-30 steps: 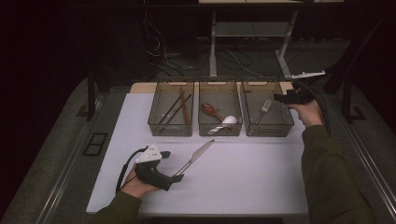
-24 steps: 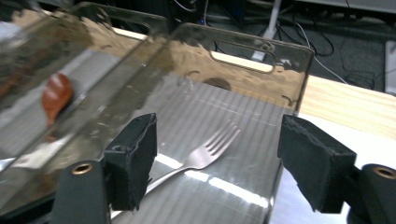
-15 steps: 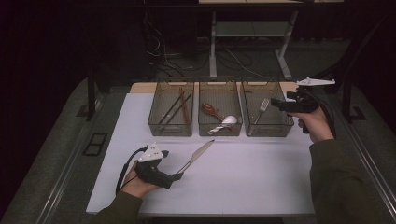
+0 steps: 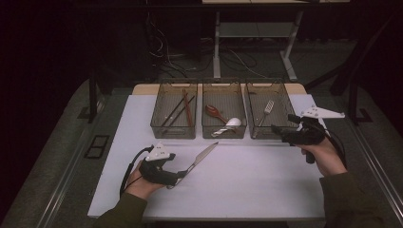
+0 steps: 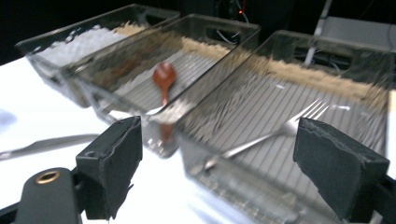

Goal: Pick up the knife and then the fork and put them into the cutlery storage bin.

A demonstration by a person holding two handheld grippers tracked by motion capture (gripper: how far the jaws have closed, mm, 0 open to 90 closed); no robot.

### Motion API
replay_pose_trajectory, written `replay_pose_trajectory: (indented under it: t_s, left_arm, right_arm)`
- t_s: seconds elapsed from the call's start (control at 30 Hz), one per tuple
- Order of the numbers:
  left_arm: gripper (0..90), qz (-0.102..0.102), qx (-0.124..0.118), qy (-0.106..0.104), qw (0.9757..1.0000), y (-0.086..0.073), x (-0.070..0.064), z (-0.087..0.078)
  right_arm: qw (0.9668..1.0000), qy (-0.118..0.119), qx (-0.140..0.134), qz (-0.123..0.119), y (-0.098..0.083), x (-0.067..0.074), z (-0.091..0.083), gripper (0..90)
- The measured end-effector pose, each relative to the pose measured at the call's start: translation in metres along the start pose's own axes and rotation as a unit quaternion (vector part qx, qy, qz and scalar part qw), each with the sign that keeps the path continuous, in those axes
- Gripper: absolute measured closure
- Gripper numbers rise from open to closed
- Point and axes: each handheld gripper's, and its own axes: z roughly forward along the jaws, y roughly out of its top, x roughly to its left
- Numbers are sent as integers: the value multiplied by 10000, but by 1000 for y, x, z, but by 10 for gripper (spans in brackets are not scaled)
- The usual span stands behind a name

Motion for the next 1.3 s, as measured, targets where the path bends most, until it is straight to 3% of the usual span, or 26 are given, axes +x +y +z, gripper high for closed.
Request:
replay_pose_trajectory:
  t_s: [0.2,0.47,0.73,1.13,1.3]
  left_arm:
    - [291,-3,102,36,9999,7,0,5]
    - [456,14,435,-33,9990,22,-3,13]
    - [602,10,958,17,9954,25,-10,36]
    - [720,-83,1072,55,9942,17,-10,43]
    - [745,-11,1111,131,9937,17,-13,44]
  right_arm:
    - [9999,97,68,-29,-28,14,-7,152]
    - [9993,303,194,-34,-58,29,-13,152]
    - [9990,370,259,31,-79,39,-24,152]
    - [9984,465,319,8,-86,42,-24,152]
    - [9984,460,344,2,-87,42,-24,152]
